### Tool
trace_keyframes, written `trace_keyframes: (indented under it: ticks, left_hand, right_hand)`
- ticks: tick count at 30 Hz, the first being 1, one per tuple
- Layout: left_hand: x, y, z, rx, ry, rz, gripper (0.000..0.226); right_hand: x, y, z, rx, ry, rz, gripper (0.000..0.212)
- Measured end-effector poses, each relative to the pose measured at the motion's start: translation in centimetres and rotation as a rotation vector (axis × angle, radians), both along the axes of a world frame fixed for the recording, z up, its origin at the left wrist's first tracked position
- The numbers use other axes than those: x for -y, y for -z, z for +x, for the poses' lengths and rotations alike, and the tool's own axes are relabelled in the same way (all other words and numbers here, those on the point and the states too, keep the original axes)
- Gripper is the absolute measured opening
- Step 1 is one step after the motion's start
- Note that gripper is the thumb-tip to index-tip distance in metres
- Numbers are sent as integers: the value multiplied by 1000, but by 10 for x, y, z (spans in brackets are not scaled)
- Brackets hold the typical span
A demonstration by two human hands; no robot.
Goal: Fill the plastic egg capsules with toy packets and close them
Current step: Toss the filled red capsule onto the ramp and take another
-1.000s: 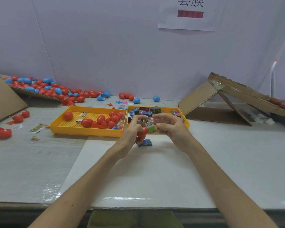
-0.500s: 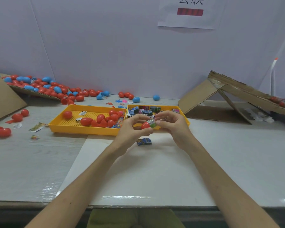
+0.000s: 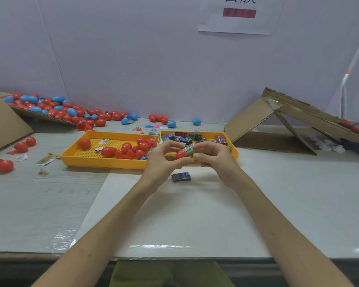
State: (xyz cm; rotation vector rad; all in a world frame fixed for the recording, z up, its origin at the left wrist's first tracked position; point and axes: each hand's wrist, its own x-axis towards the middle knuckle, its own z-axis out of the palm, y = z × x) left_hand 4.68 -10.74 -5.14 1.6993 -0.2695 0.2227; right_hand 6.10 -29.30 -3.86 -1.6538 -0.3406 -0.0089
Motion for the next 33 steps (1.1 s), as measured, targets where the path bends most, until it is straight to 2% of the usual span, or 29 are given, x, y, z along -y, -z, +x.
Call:
trace_keyframes:
  ticks: [7, 17, 25, 33]
  left_hand:
    - [-2, -1, 0, -49, 73, -76, 29]
    - [-2, 3, 3, 33, 22, 32, 35]
    - [-2, 4, 4, 56, 10, 50, 37]
    - [-3, 0, 2, 49, 62, -29, 33]
  right_hand:
    - [3, 1, 2, -11, 45, 40, 20]
    - [1, 1, 1, -15, 9, 35, 5]
    - [1, 1, 1, 36, 14, -18, 10]
    - [0, 1, 1, 127, 3, 5, 22]
